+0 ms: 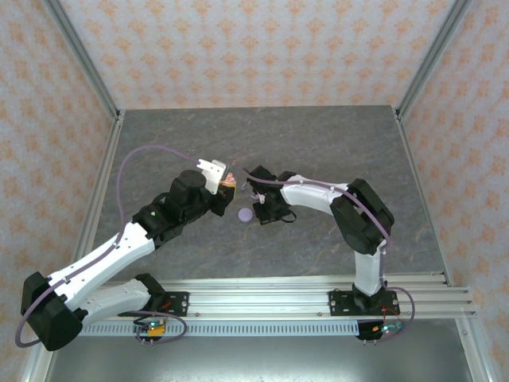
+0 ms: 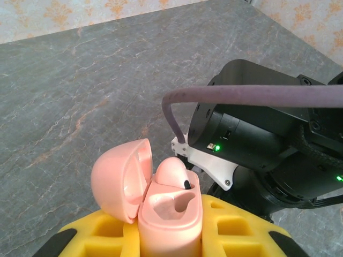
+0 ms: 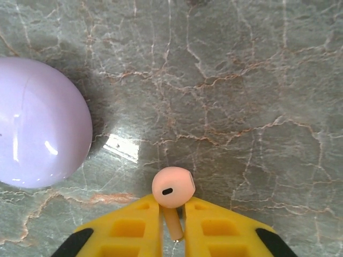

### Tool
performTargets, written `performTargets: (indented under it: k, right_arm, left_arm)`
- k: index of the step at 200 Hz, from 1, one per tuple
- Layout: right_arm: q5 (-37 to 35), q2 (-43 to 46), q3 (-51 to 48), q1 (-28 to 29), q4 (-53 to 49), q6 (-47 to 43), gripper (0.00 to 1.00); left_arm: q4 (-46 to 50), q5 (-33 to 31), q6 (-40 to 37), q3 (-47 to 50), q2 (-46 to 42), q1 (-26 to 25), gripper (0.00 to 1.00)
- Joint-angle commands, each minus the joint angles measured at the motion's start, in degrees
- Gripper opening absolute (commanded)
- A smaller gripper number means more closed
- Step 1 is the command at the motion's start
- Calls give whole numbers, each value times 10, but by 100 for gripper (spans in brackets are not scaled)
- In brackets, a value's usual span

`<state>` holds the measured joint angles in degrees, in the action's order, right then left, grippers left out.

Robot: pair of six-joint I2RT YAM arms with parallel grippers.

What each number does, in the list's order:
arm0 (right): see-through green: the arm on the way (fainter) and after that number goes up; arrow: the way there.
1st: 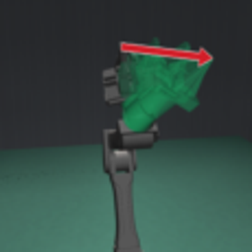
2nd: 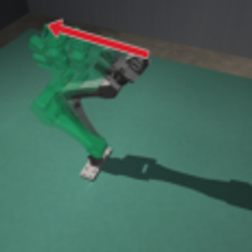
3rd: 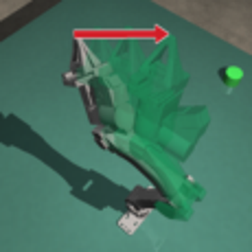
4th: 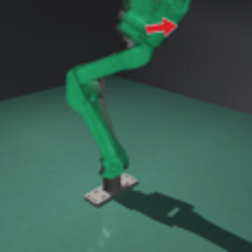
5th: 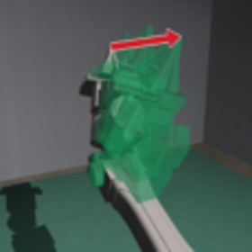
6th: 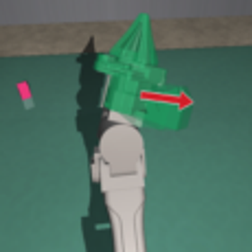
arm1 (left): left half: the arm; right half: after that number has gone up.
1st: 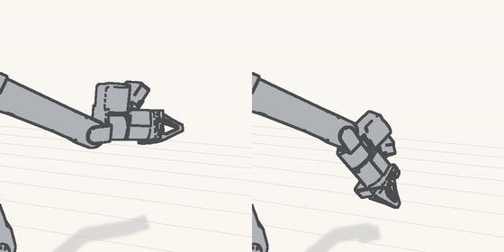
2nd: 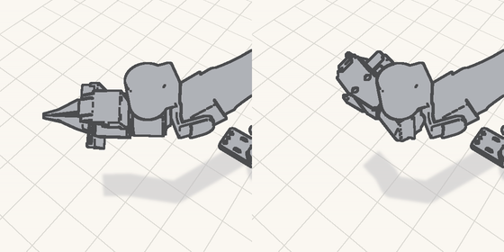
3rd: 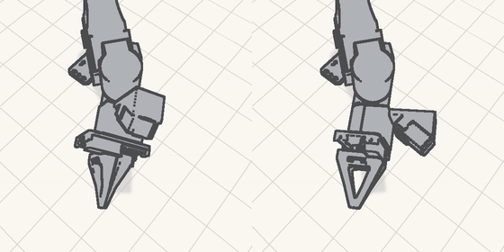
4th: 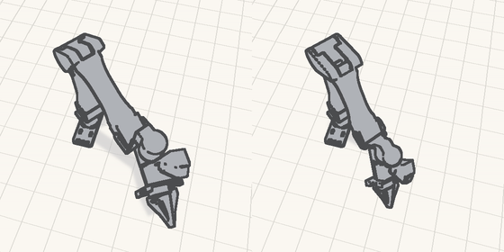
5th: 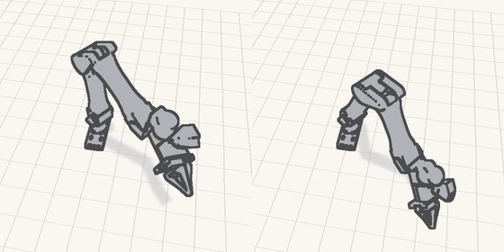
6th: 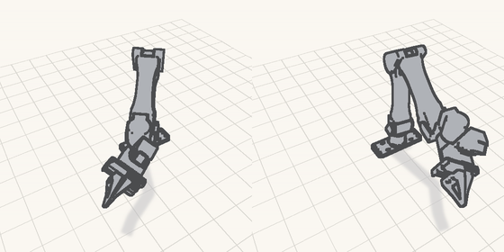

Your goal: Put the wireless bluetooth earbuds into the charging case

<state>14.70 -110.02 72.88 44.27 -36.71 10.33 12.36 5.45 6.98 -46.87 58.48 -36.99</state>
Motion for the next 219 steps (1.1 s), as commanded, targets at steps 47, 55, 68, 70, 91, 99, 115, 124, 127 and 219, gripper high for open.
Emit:
performTargets:
  k: [47, 55, 68, 70, 91, 99, 115, 124, 127, 219]
  right_arm:
    - [-117, 19, -17, -24, -14, 62, 10]
    - [-116, 28, -25, -35, -7, 72, 10]
    - [-113, 38, -36, -51, 1, 85, 10]
    - [-113, 40, -38, -54, 1, 87, 10]
    - [-105, 52, -53, -75, 9, 96, 10]
    - [-102, 54, -56, -79, 9, 95, 11]
    - [-100, 52, -57, -81, 5, 89, 12]
    - [-100, 50, -56, -81, 4, 89, 14]
    - [-99, 49, -56, -81, 4, 89, 14]
    - [-71, 107, -16, -84, -23, 65, 41]
  left_arm:
    - [3, -6, -2, -16, -1, 7, 15]
    - [3, -4, -2, -18, 1, 7, 15]
    - [1, -2, -2, -19, 4, 7, 15]
    - [2, -1, -2, -19, 4, 7, 15]
    - [-1, 2, -1, -21, 9, 7, 15]
    - [-2, 3, 0, -21, 10, 7, 15]
    - [-5, 4, 1, -20, 13, 7, 15]
    - [-6, 5, 2, -21, 15, 7, 15]
    - [-7, 6, 2, -21, 15, 7, 14]
    - [-12, 17, 7, -22, 22, 7, 15]
